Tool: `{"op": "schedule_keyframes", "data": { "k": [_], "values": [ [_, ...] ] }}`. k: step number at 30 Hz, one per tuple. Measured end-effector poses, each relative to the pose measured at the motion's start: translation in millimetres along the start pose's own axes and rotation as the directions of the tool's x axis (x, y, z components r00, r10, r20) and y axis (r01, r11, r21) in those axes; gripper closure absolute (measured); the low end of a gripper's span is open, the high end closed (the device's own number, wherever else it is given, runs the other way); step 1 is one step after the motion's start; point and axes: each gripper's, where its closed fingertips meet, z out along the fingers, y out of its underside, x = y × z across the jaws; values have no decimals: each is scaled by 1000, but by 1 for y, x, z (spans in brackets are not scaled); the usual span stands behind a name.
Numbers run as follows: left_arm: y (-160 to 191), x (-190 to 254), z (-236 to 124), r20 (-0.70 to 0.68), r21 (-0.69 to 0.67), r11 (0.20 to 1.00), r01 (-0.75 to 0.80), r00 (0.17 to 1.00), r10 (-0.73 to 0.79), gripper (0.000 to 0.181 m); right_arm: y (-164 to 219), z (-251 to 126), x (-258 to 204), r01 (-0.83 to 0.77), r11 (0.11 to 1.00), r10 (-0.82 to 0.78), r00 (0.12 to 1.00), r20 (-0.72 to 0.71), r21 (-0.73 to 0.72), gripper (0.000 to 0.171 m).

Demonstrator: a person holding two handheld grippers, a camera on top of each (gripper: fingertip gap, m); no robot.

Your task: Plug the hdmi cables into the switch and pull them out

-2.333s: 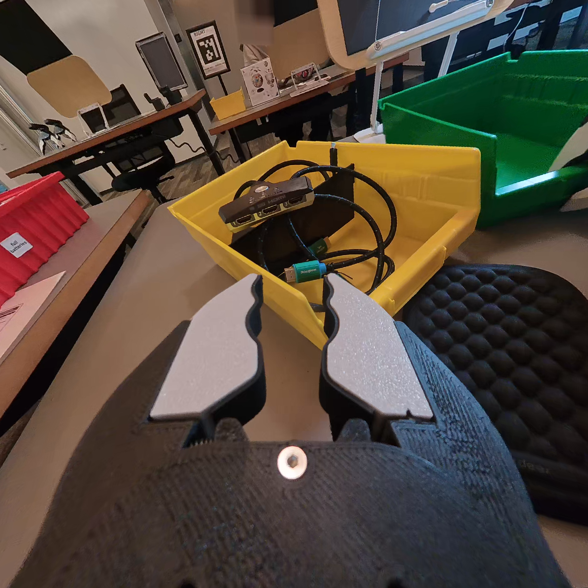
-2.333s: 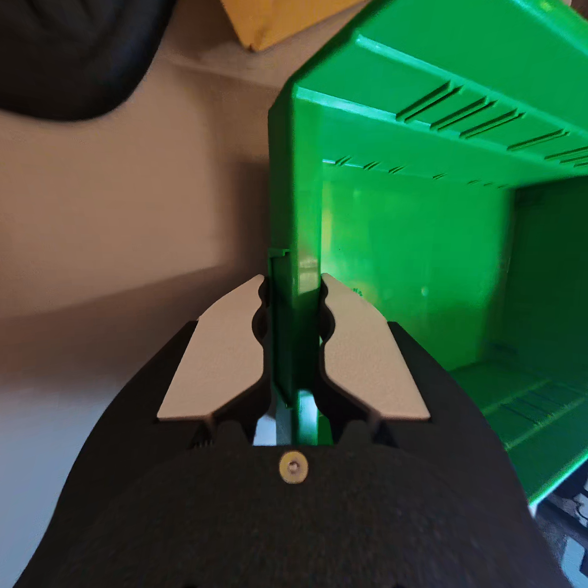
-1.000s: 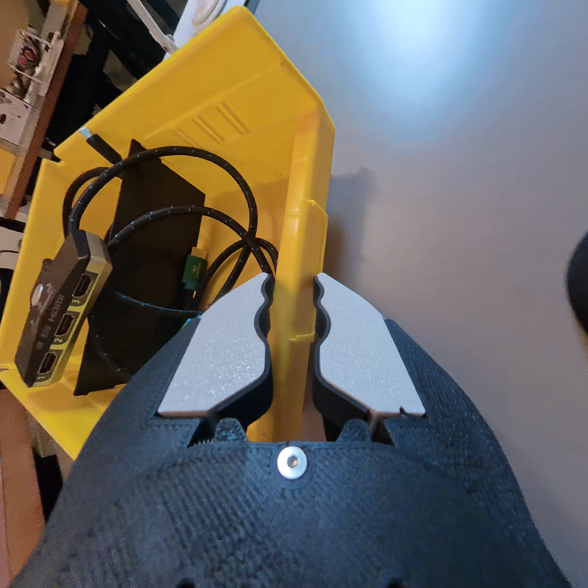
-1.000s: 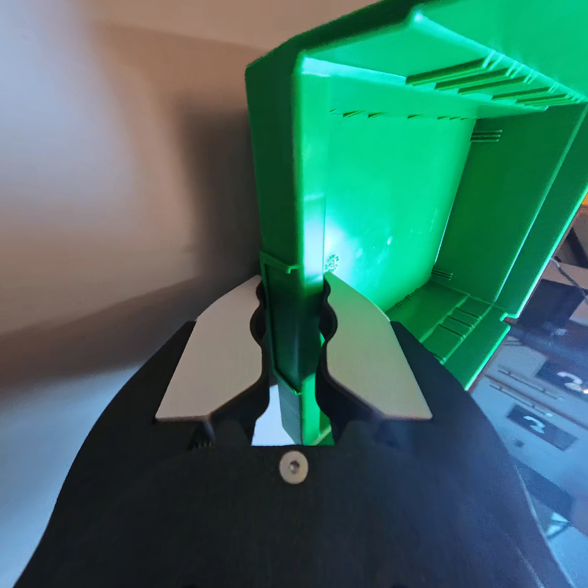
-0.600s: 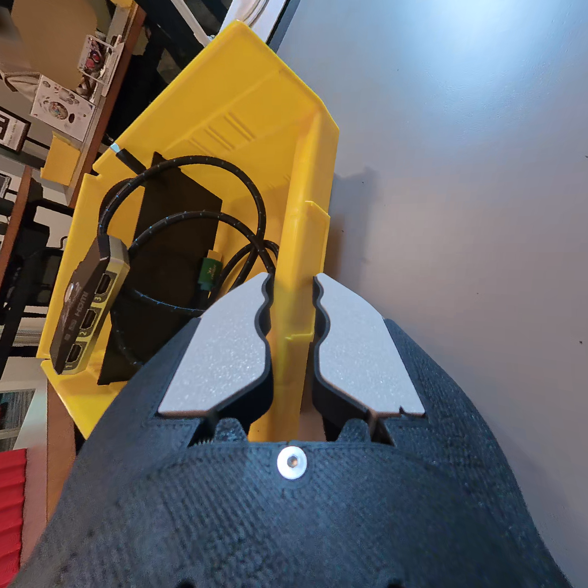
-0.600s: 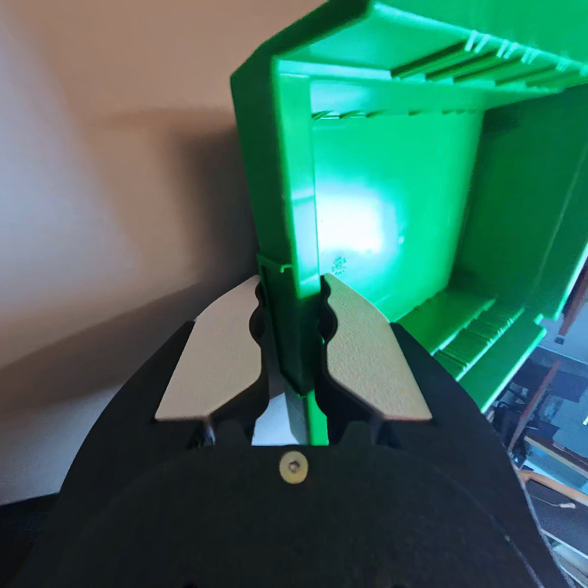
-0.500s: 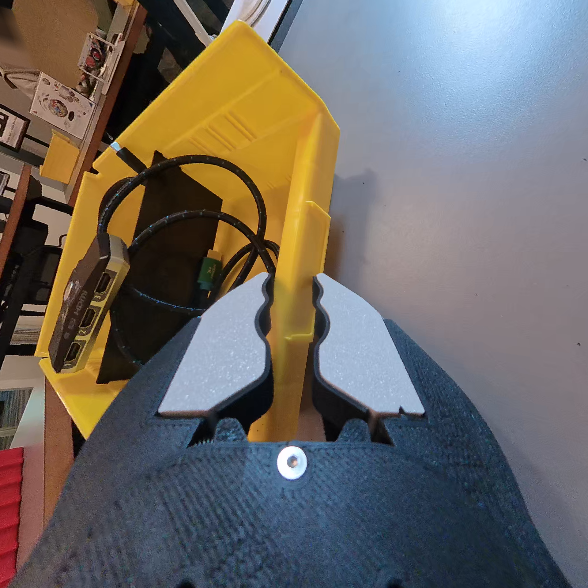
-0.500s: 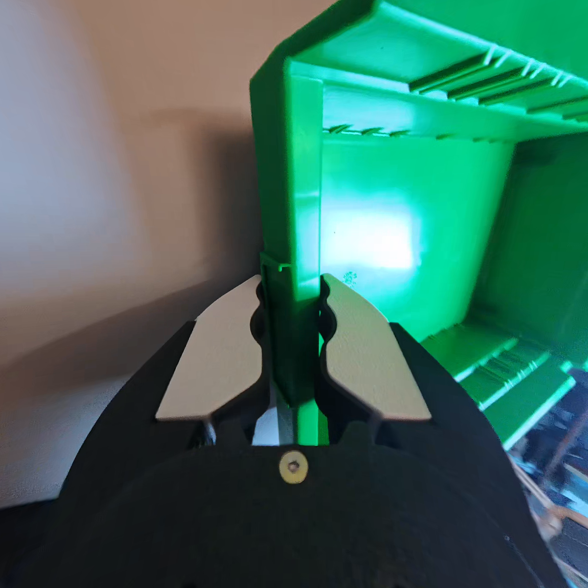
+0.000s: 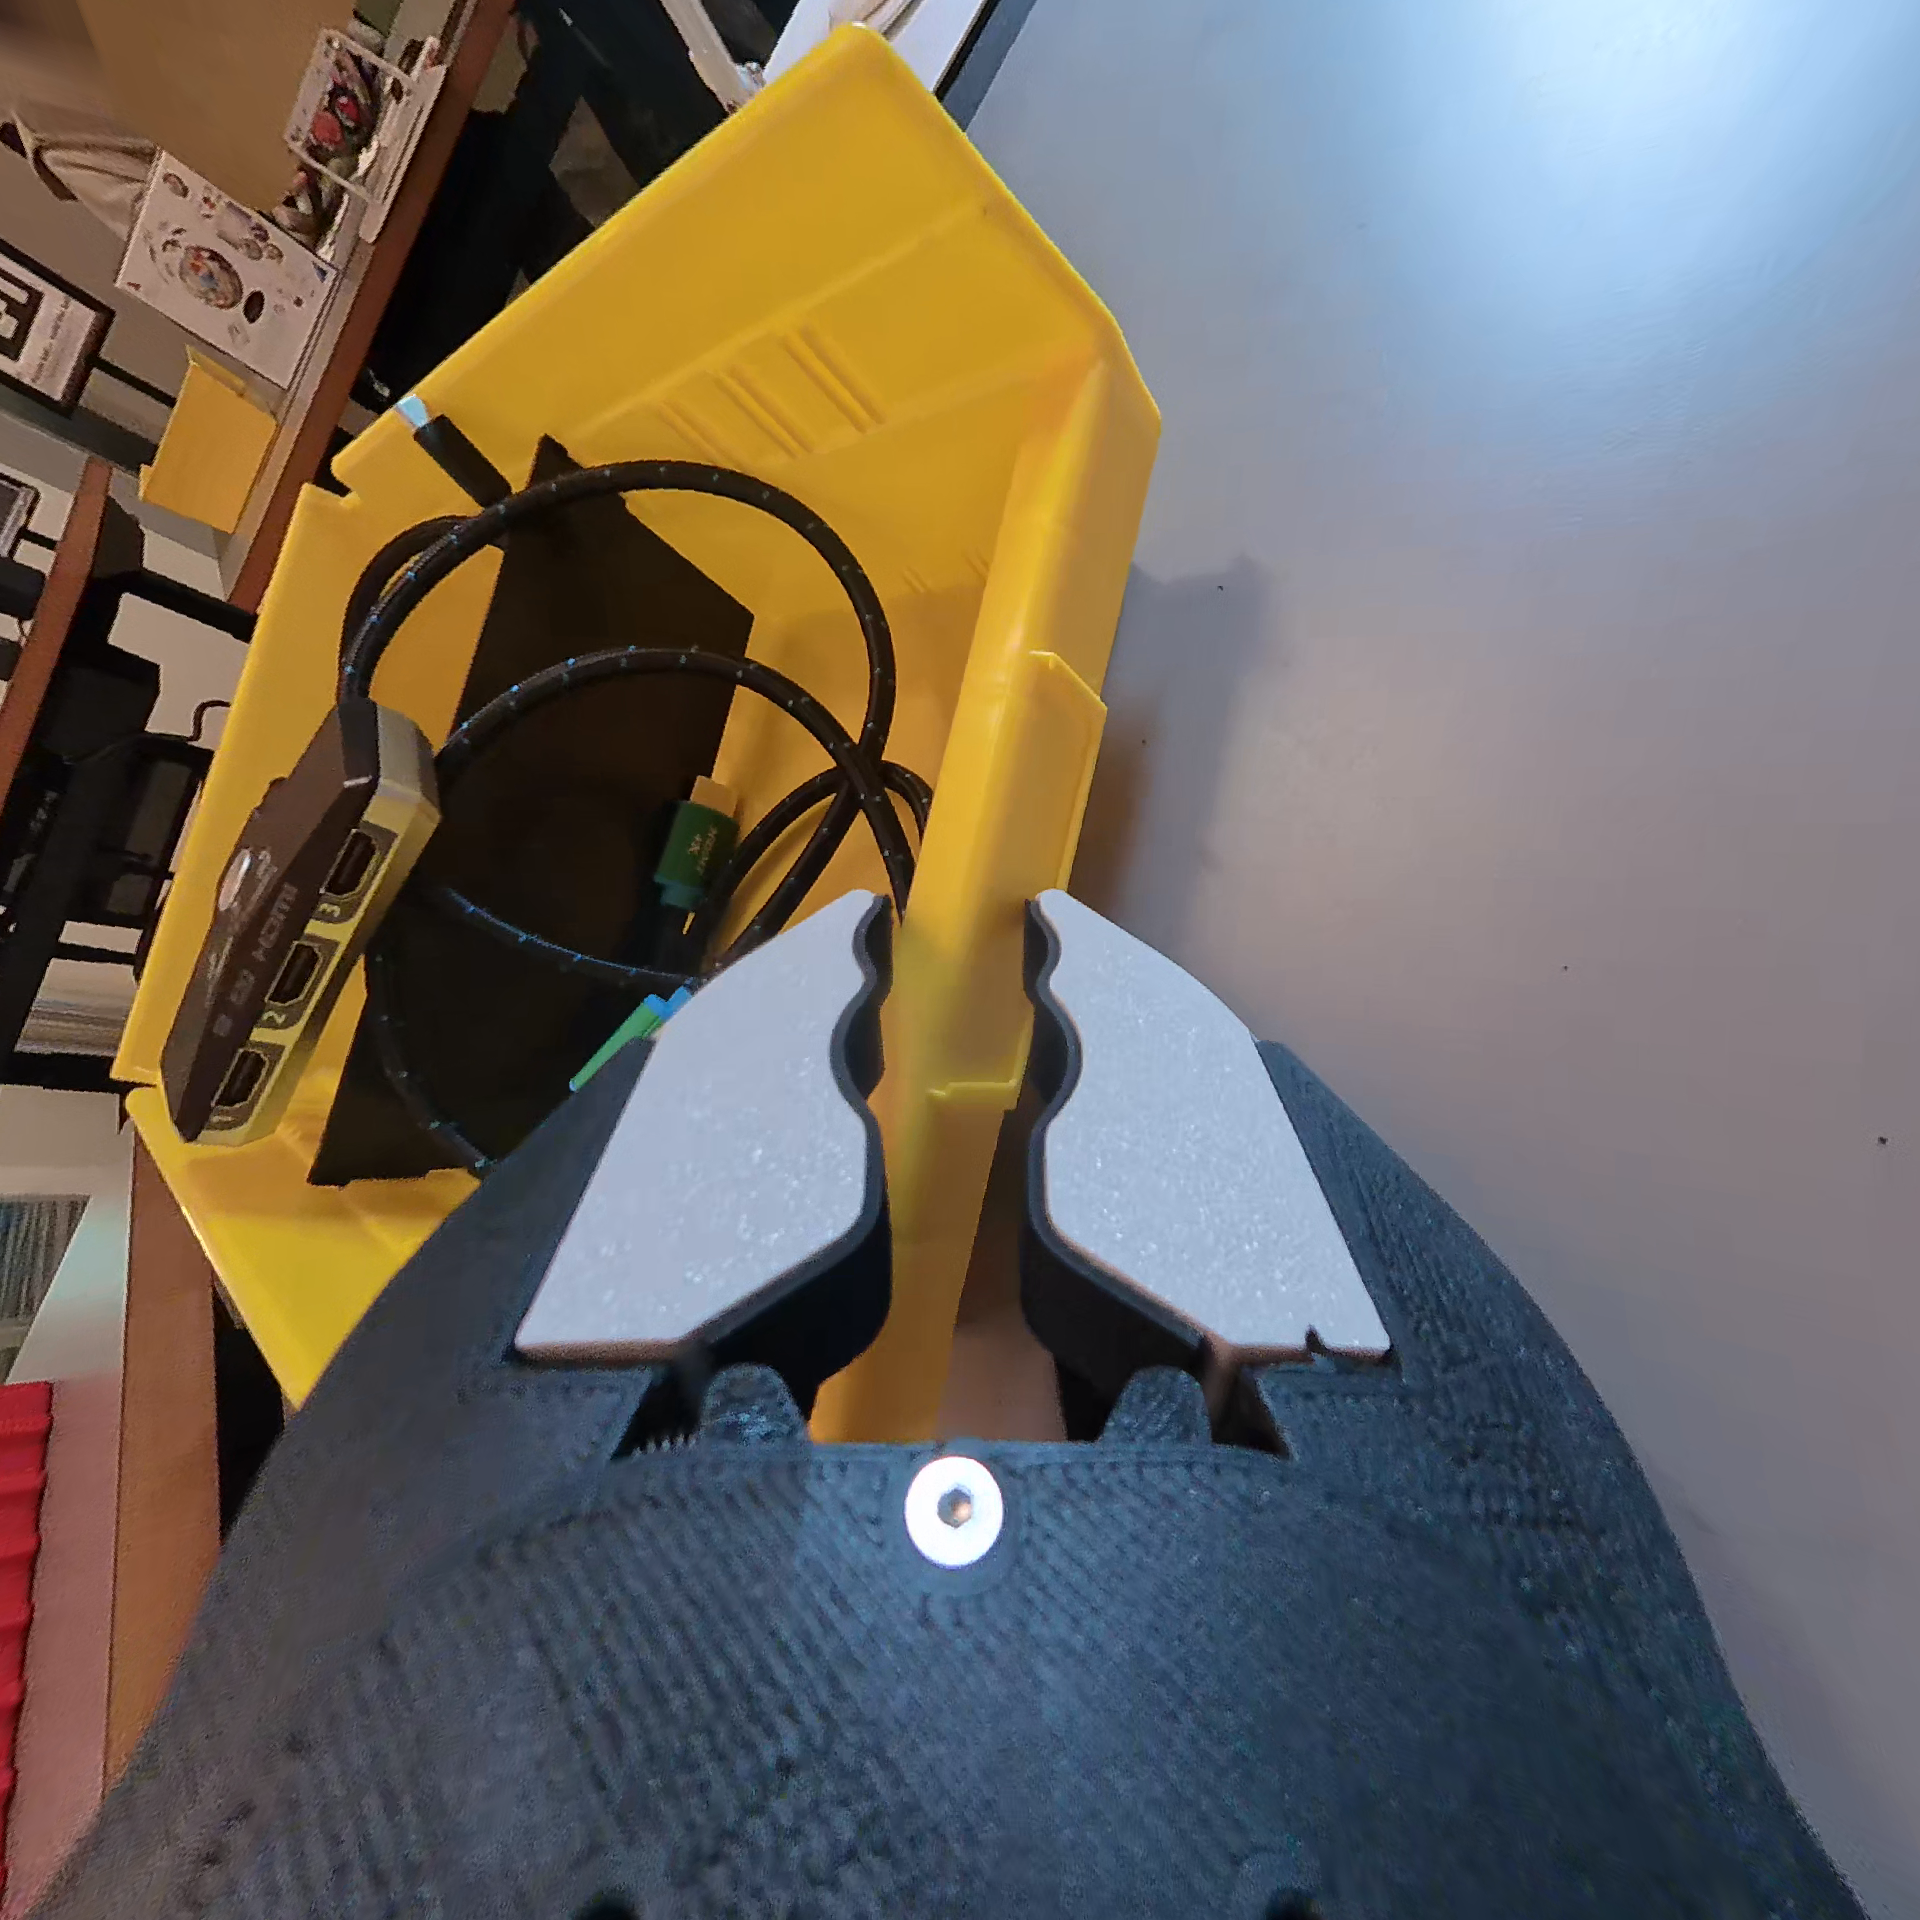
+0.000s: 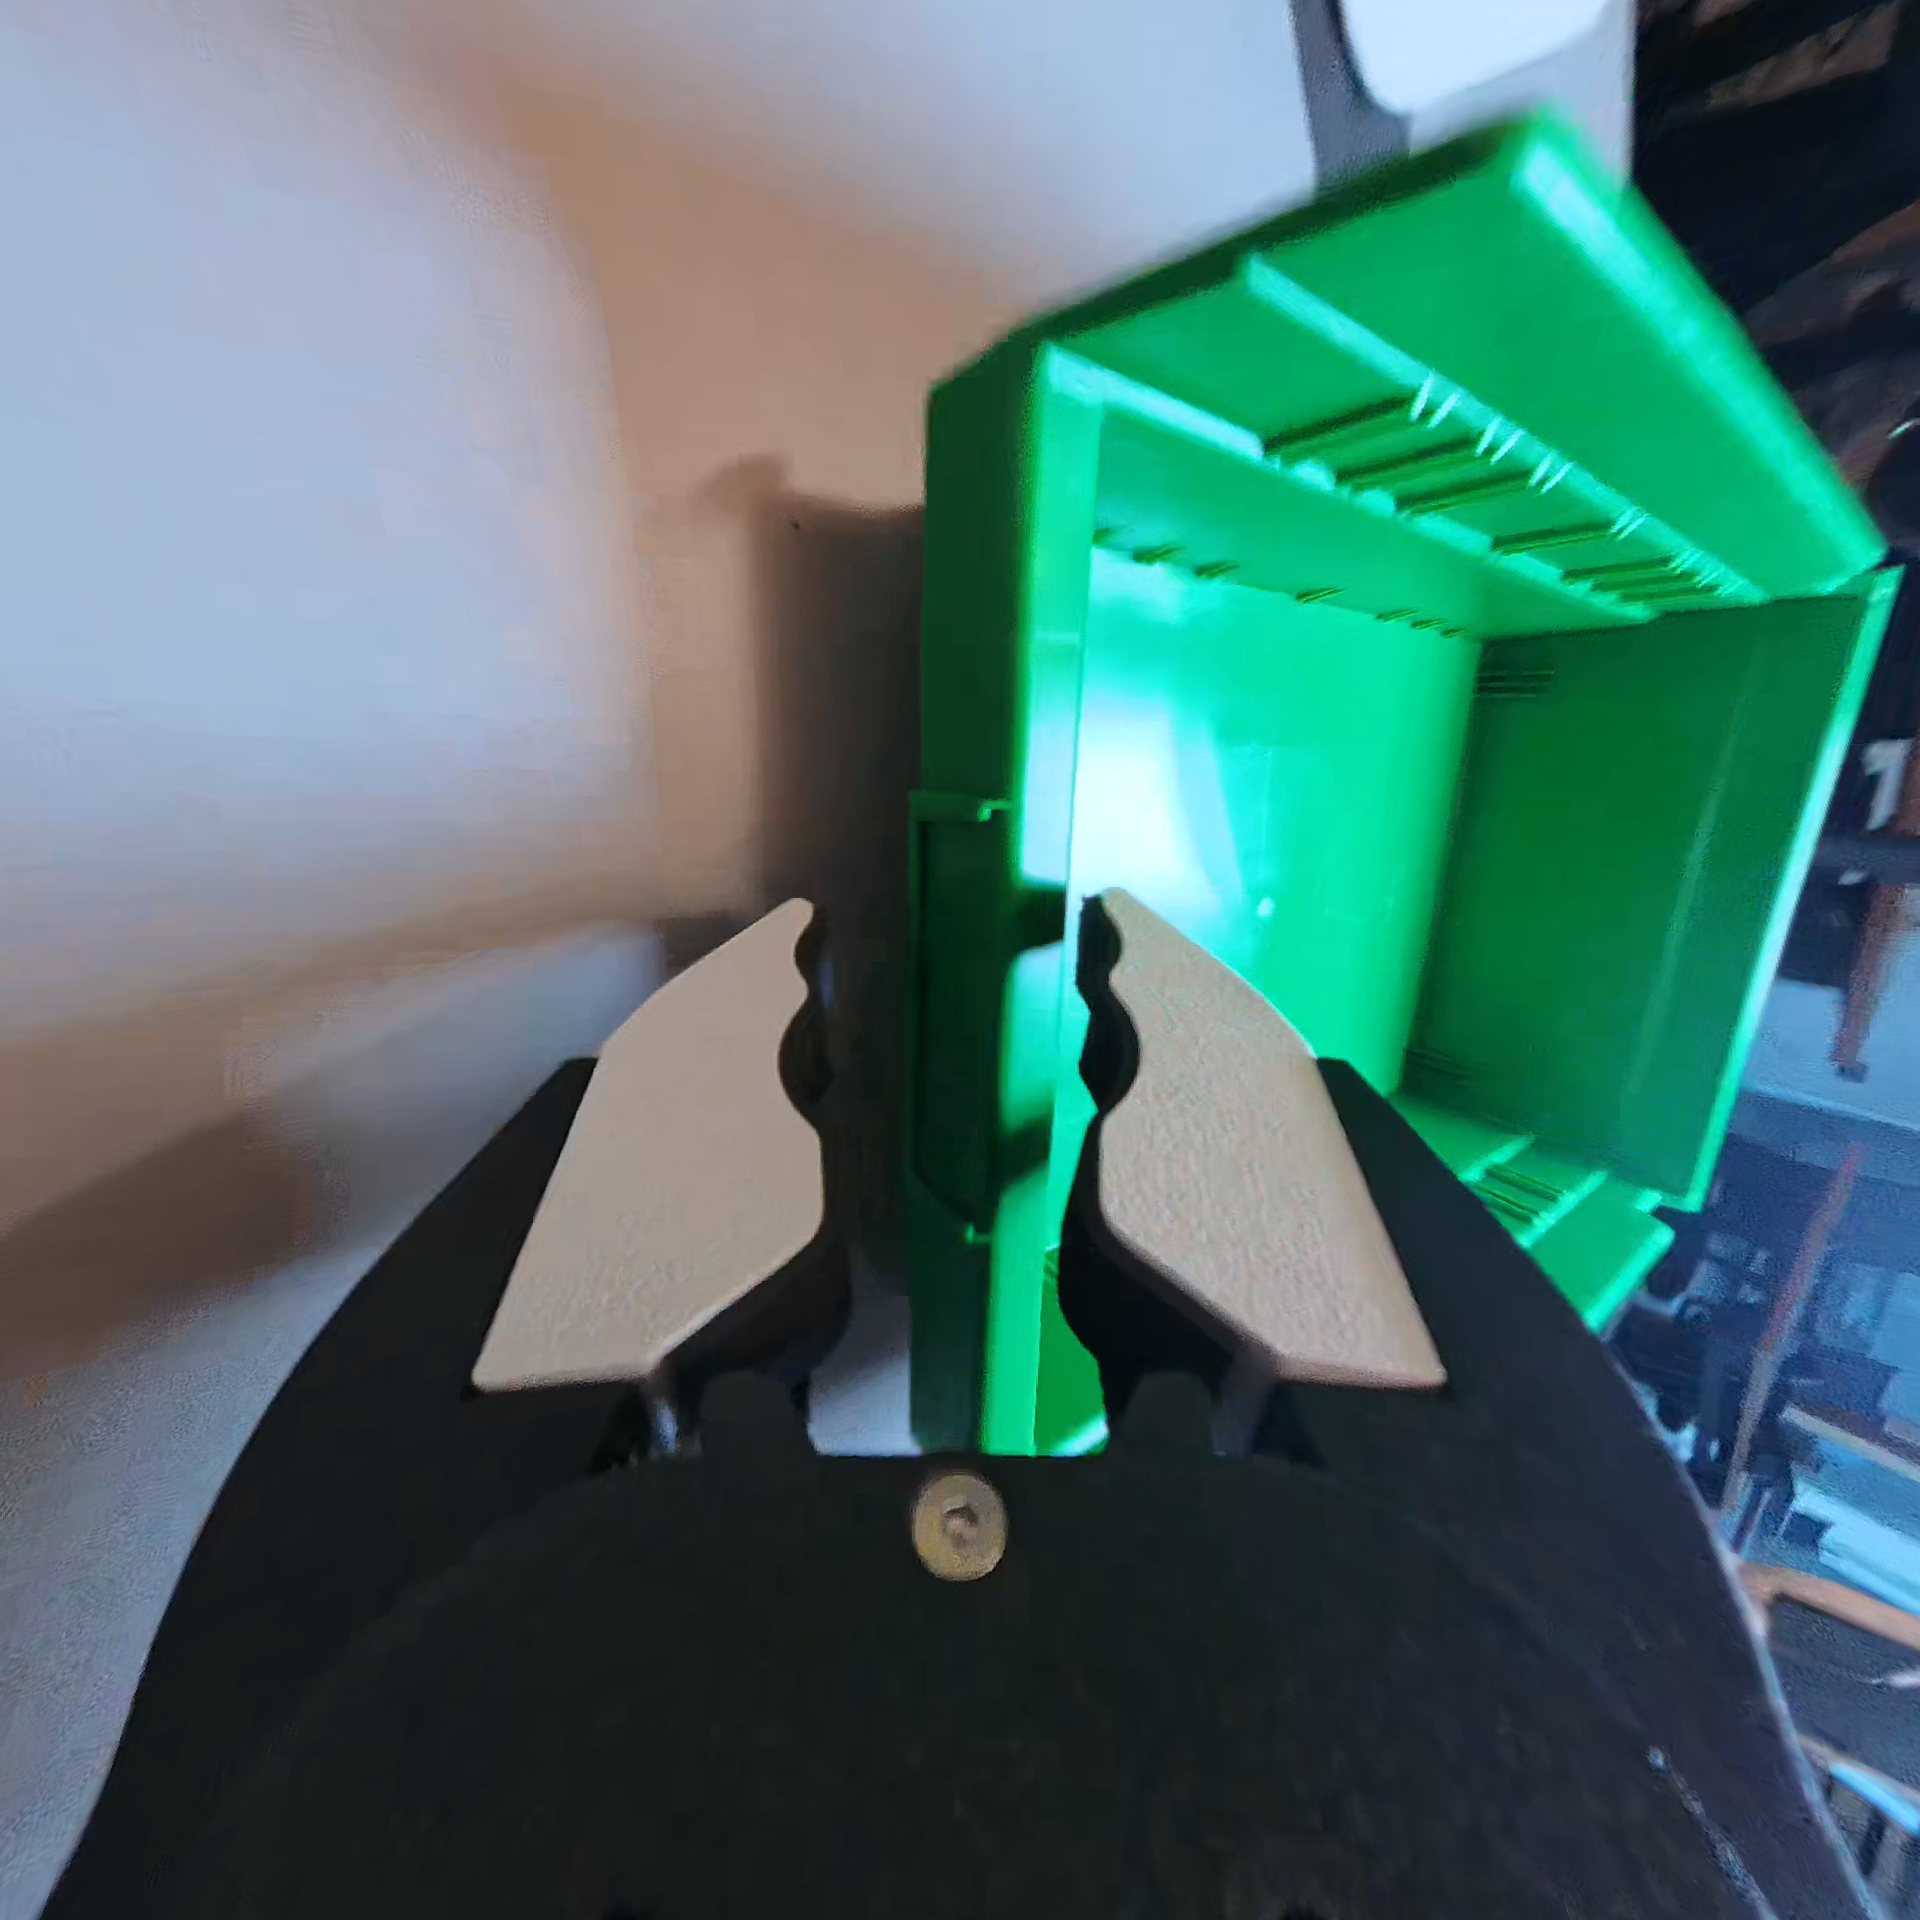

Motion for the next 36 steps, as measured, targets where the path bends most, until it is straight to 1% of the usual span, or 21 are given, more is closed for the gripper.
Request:
{"op": "schedule_keyframes", "data": {
  "k": [1,3,5,8,10,11,13,15,17,19,21,22,23,25,26,28,30,32,34,35,36],
  "values": [
    [1,-1,0,10,-5,1000,12,1000,-12,156,-9,-14,-5,11,999,-10,1000,-10,51,121],
    [3,-6,2,45,-12,999,38,998,-37,153,-32,-45,-22,-10,978,4,1000,28,207,120],
    [7,-13,3,90,-11,998,67,994,-65,151,-53,-74,-38,-73,928,36,994,108,366,120],
    [7,-19,2,179,22,996,83,980,-85,148,-71,-105,-54,-276,804,126,945,302,527,125],
    [-2,-20,-6,227,83,993,86,969,-103,156,-76,-115,-58,-387,705,159,903,399,594,128],
    [-8,-20,-10,225,116,987,109,965,-133,157,-77,-116,-57,-422,656,166,889,426,626,128],
    [-20,-25,-18,196,179,962,204,951,-238,155,-77,-113,-52,-471,586,187,870,456,659,129],
    [-31,-39,-29,178,252,911,327,910,-375,154,-77,-114,-48,-529,532,200,838,508,662,129],
    [-32,-63,-44,215,284,867,409,854,-473,151,-77,-118,-43,-580,474,210,805,555,662,131],
    [-29,-91,-61,270,290,849,441,814,-515,151,-75,-118,-40,-600,452,217,792,571,660,133],
    [-24,-113,-68,290,238,856,458,808,-513,148,-71,-115,-42,-595,461,219,795,565,659,135],
    [-24,-124,-69,306,205,876,437,821,-481,146,-70,-113,-43,-588,469,214,800,561,659,136],
    [-25,-135,-68,331,155,911,383,848,-413,146,-70,-112,-46,-581,477,208,804,558,659,136],
    [-20,-151,-57,361,-23,975,223,911,-200,142,-71,-111,-51,-566,491,192,812,551,663,138],
    [-14,-154,-47,348,-121,983,136,934,-87,141,-72,-112,-54,-554,499,179,819,545,667,138],
    [-2,-154,-25,271,-275,961,-6,959,83,138,-73,-112,-60,-514,521,157,843,515,682,139],
    [9,-151,-2,202,-367,925,-99,962,183,133,-74,-112,-65,-452,548,129,877,463,704,140],
    [15,-147,19,150,-412,896,-166,958,246,130,-74,-111,-70,-390,572,101,906,410,721,141],
    [22,-148,38,130,-456,862,-223,941,313,129,-74,-109,-75,-341,594,73,925,373,729,142],
    [24,-151,44,136,-483,838,-253,924,357,132,-74,-109,-77,-319,602,63,933,355,732,142],
    [22,-155,48,145,-483,827,-289,905,400,140,-74,-108,-79,-297,610,52,940,336,735,143]
  ]
}}
